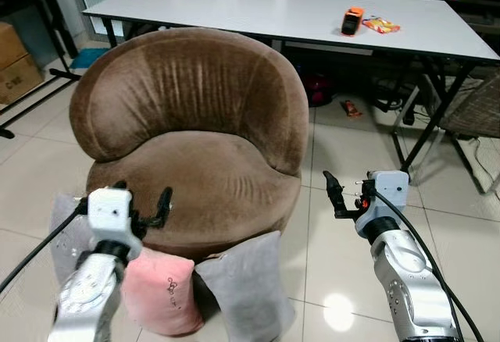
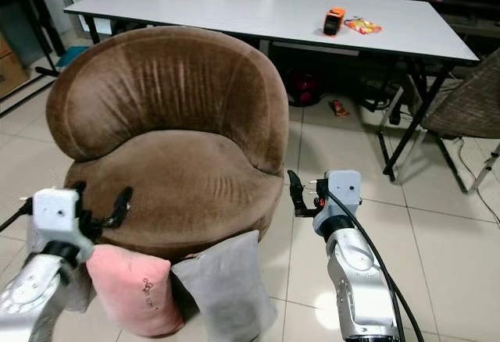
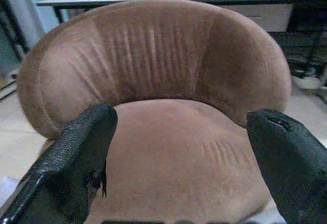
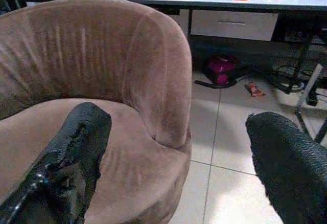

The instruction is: Move the pillow to the sofa from floor

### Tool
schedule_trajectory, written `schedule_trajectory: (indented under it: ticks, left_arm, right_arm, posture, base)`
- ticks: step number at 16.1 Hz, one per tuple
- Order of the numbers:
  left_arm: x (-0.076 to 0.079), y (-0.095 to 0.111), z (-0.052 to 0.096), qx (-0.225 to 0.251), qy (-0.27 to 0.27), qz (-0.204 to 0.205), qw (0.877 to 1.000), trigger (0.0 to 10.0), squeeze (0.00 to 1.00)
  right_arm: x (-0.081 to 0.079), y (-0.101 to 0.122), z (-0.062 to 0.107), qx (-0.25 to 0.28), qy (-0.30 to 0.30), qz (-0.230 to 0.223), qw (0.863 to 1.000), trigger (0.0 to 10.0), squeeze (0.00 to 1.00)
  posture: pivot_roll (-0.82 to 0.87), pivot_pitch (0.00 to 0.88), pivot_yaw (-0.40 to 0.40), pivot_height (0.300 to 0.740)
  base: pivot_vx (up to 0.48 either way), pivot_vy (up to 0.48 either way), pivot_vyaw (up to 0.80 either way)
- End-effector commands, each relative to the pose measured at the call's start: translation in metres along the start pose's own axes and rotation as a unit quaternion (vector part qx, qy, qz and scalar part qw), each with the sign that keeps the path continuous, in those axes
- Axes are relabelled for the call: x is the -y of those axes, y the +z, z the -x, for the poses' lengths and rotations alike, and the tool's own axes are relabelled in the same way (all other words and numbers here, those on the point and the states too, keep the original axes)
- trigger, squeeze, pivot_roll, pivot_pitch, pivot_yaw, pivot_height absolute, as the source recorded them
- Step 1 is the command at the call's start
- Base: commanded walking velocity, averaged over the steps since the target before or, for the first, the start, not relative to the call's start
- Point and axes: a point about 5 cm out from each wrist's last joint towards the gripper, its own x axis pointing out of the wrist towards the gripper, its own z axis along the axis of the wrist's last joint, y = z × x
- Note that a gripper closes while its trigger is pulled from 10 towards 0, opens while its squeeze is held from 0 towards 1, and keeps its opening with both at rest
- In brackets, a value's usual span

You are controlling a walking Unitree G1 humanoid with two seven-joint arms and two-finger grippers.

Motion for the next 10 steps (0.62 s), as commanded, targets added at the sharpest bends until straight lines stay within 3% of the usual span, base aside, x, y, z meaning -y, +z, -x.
schedule_trajectory:
  ticks: [1,3,4,5,10]
  left_arm:
    - [-0.006,0.003,0.004,0.008,-0.009,0.004,1.0,10.0,0.0]
    - [-0.026,-0.001,0.011,-0.004,0.002,0.004,1.0,10.0,0.0]
    - [-0.044,0.001,0.009,-0.013,0.03,-0.005,0.999,10.0,0.0]
    - [-0.05,0.009,0.003,-0.003,0.035,-0.012,0.999,10.0,0.0]
    - [-0.046,0.041,-0.024,0.053,0.042,-0.055,0.996,10.0,0.0]
  right_arm:
    - [0.004,0.001,0.002,0.003,-0.007,-0.002,1.0,10.0,0.0]
    - [0.004,0.0,0.003,0.002,-0.007,-0.002,1.0,10.0,0.0]
    - [0.005,-0.001,0.003,-0.002,-0.007,-0.009,1.0,10.0,0.0]
    - [0.005,-0.001,0.003,-0.004,-0.007,-0.012,1.0,10.0,0.0]
    - [0.004,-0.003,0.003,-0.011,-0.008,0.0,1.0,10.0,0.0]
  posture:
    - [-0.07,0.0,0.001,0.685]
    - [-0.07,0.0,0.0,0.665]
    - [-0.07,0.0,-0.002,0.65]
    - [-0.06,0.0,-0.004,0.64]
    - [-0.07,0.0,0.005,0.59]
  base:
    - [0.0,0.0,0.0]
    - [0.0,0.0,0.0]
    - [0.0,0.0,0.0]
    - [0.0,0.0,0.0]
    - [0.0,0.0,0.0]
